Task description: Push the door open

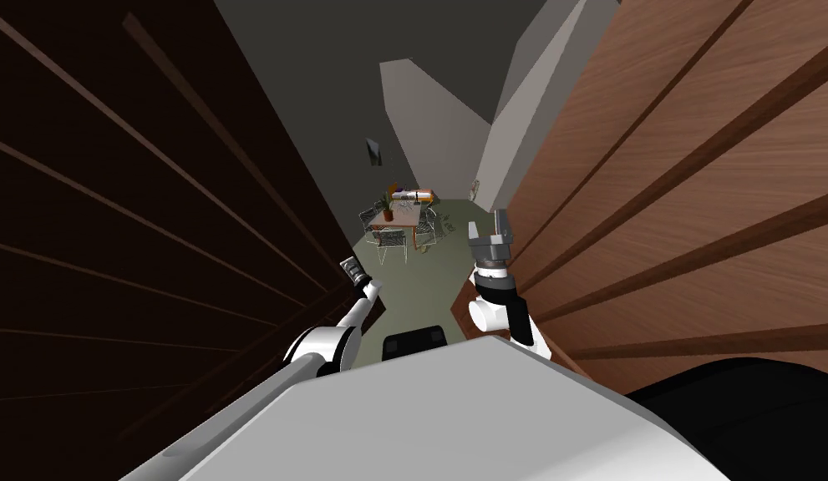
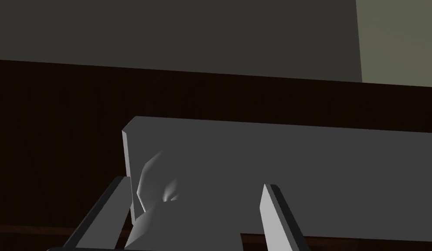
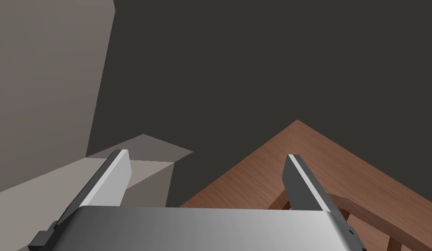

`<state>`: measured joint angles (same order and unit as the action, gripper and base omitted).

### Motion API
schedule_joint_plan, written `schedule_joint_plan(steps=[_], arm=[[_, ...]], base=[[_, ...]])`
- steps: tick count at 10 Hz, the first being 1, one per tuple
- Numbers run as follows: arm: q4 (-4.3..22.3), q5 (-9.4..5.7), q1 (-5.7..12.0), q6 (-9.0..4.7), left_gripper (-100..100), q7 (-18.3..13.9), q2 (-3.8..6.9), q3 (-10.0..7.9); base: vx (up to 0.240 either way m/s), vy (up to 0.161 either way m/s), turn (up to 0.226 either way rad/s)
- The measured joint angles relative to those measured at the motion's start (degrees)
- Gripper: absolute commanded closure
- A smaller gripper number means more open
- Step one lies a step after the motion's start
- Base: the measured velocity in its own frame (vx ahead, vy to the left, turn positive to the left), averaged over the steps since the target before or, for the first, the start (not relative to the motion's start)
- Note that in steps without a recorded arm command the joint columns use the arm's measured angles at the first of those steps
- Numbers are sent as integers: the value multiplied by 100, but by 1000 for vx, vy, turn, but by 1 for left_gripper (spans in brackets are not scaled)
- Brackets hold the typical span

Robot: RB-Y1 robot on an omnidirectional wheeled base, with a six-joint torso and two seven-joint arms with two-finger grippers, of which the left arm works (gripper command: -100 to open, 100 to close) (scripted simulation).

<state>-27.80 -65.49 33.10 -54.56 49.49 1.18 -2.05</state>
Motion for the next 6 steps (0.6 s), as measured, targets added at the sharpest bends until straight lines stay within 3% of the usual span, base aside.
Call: schedule_joint_plan(steps=[4, 5, 6], arm=[[25, -6, -16, 13, 100, -9, -11, 1], [26, -7, -18, 14, 100, -9, -13, 1], [-122, -108, -117, 26, 100, 112, -6, -35]], base=[[-14, -7, -3], [110, -5, -16], [193, 48, 15]])
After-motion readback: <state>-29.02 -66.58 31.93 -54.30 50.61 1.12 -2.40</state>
